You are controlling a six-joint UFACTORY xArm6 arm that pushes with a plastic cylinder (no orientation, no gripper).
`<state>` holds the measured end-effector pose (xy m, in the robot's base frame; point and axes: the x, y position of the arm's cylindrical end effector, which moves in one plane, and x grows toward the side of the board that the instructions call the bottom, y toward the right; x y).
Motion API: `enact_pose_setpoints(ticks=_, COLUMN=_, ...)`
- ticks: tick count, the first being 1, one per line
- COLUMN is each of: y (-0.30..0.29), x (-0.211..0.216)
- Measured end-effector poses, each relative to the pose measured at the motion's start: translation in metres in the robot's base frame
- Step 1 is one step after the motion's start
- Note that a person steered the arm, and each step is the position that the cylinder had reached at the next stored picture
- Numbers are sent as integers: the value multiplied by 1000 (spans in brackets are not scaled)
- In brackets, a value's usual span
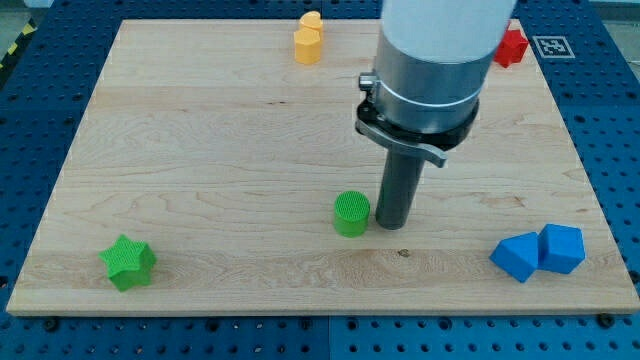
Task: Slightly move the green circle top right to the green star
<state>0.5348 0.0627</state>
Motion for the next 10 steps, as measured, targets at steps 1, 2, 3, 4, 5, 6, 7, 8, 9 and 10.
enact_pose_setpoints(ticks=1, y=-20, x=0)
enact_pose_setpoints(ticks=2, y=-44, x=-7)
enact_pose_setpoints(ticks=3, y=-67, x=-11)
enact_pose_setpoints(ticks=4, y=-82, x=-11)
enact_pose_setpoints(ticks=5, y=-98, x=-11)
enact_pose_setpoints(ticks=6, y=-116, x=-11)
enact_pose_setpoints(ticks=7, y=-129, x=-11)
enact_pose_setpoints(ticks=8, y=-142, x=-11)
enact_pose_setpoints(ticks=9, y=-154, x=-11)
enact_pose_setpoints(ticks=10, y=-159, x=-11)
